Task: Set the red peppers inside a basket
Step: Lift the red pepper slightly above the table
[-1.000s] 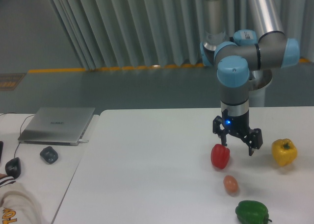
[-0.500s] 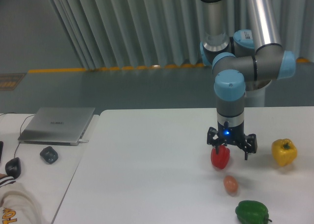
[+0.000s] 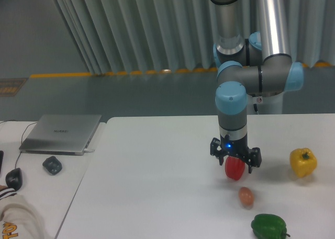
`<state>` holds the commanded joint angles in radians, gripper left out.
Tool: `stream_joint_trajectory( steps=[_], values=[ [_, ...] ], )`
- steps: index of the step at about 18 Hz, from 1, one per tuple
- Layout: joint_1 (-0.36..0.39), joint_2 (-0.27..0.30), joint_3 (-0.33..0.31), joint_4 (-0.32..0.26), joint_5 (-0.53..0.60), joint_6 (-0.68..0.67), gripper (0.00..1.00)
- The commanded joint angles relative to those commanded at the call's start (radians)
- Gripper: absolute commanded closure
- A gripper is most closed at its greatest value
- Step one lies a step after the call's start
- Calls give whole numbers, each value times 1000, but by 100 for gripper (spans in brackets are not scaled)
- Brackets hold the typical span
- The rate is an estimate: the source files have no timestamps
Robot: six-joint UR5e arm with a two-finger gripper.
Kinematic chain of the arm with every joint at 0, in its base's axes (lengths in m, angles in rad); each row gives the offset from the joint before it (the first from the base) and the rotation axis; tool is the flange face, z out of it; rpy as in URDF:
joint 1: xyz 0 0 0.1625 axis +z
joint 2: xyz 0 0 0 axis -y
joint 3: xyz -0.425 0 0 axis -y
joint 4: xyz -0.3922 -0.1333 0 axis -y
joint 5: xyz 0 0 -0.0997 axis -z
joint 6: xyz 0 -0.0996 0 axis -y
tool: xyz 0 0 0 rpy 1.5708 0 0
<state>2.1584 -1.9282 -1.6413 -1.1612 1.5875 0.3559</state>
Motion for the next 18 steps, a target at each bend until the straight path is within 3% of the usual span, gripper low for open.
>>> stream_joint_trajectory(
  steps=[3, 16, 17, 18],
  values=[
    [-17, -15, -2, -26, 37, 9, 0],
    [-29, -32, -14, -29, 55, 14, 0],
    [-29, -32, -14, -31, 58, 24, 12],
    [-29, -31, -9, -38, 68, 31, 33]
  ],
)
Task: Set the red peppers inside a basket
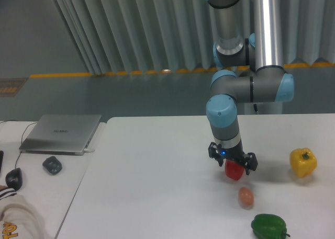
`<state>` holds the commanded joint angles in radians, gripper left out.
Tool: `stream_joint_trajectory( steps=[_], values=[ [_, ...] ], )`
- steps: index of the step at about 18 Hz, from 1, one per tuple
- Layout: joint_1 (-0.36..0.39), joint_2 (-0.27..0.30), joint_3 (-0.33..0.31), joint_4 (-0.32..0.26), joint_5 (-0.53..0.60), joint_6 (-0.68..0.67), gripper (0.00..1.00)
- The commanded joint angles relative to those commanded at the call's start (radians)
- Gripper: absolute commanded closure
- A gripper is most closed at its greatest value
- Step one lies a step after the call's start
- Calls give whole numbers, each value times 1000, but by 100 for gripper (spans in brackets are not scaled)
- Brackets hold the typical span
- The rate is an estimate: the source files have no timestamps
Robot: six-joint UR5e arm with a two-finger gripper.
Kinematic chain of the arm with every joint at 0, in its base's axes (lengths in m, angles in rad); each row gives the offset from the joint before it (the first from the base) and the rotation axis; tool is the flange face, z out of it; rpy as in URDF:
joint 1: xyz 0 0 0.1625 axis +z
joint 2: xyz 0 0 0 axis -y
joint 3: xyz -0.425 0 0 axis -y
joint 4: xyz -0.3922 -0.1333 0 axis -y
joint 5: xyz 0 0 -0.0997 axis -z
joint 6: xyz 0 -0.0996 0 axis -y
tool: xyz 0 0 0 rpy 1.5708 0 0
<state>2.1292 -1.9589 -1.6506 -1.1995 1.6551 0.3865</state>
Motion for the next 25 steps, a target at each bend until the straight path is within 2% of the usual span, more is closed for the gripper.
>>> stream_joint_trajectory(
  steps=[2, 3, 10, 15, 17, 21, 23, 25],
  values=[
    [0, 9, 3, -24, 0, 15, 57],
    [0, 8, 6, -37, 2, 32, 63],
    [2, 29, 35, -61, 2, 45, 67],
    [20, 55, 138, -198, -3, 130, 67],
    [40, 75, 152, -218, 0, 173, 67],
    [83, 120, 161, -209, -3, 382, 67],
    [110, 130, 175, -164, -3, 483, 67],
    [136, 130, 183, -89, -1, 529, 67]
  ],
)
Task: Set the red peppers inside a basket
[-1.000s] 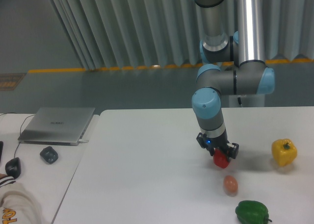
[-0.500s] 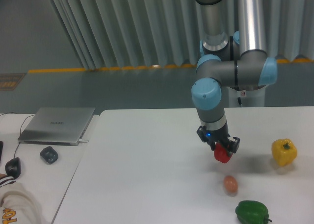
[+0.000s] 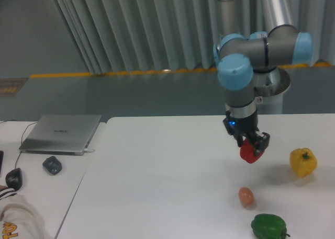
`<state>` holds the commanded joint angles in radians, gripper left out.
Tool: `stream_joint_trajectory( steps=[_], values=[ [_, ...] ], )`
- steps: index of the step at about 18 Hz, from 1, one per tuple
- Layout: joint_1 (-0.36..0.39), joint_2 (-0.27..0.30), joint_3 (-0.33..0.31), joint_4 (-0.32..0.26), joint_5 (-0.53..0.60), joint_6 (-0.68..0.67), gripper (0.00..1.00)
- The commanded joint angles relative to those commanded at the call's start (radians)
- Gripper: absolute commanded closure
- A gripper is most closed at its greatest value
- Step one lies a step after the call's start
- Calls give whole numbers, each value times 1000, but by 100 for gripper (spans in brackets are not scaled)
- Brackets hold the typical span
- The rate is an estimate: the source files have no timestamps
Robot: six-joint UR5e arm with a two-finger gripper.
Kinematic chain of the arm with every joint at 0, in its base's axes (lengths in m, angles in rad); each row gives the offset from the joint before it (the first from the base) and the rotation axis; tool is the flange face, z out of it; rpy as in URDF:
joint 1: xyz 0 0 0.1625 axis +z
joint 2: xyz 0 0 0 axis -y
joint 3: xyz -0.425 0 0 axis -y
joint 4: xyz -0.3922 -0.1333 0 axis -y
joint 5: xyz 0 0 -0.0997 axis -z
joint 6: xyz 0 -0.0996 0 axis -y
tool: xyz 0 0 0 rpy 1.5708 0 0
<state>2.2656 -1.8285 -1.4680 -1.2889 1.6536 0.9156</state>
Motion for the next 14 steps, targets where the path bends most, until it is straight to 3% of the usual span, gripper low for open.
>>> stream_joint_trajectory(
  steps=[6, 14],
  values=[
    [81, -12, -5, 112, 40, 38, 67],
    [167, -72, -3, 252, 130, 37, 67]
  ],
)
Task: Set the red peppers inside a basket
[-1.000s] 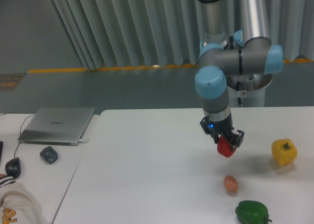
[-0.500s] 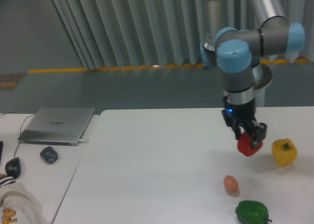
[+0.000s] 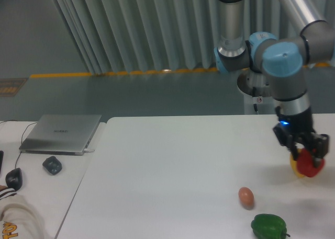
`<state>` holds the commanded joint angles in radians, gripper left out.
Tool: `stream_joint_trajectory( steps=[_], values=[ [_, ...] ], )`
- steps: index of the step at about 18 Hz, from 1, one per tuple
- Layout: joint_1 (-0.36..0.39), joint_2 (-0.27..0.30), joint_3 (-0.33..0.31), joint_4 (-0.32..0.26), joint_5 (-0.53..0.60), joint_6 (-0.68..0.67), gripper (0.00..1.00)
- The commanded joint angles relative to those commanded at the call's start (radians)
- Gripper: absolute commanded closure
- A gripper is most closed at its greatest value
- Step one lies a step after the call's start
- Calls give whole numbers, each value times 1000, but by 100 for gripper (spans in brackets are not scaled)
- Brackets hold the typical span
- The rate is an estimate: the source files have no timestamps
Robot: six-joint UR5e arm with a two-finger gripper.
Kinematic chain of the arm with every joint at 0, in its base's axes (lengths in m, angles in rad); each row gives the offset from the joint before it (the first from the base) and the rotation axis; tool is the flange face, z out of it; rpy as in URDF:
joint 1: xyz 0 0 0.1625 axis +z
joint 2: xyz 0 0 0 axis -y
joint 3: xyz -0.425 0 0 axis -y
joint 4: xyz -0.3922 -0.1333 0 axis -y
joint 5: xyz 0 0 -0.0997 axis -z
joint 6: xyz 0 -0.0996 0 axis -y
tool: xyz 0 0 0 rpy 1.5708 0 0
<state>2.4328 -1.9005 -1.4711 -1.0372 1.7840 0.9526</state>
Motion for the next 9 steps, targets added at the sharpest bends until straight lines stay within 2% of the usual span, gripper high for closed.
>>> stream_joint_trajectory(
  steps=[2, 9],
  values=[
    [34, -9, 0, 34, 2, 2, 67],
    [147, -34, -2, 42, 0, -3, 67]
  ],
)
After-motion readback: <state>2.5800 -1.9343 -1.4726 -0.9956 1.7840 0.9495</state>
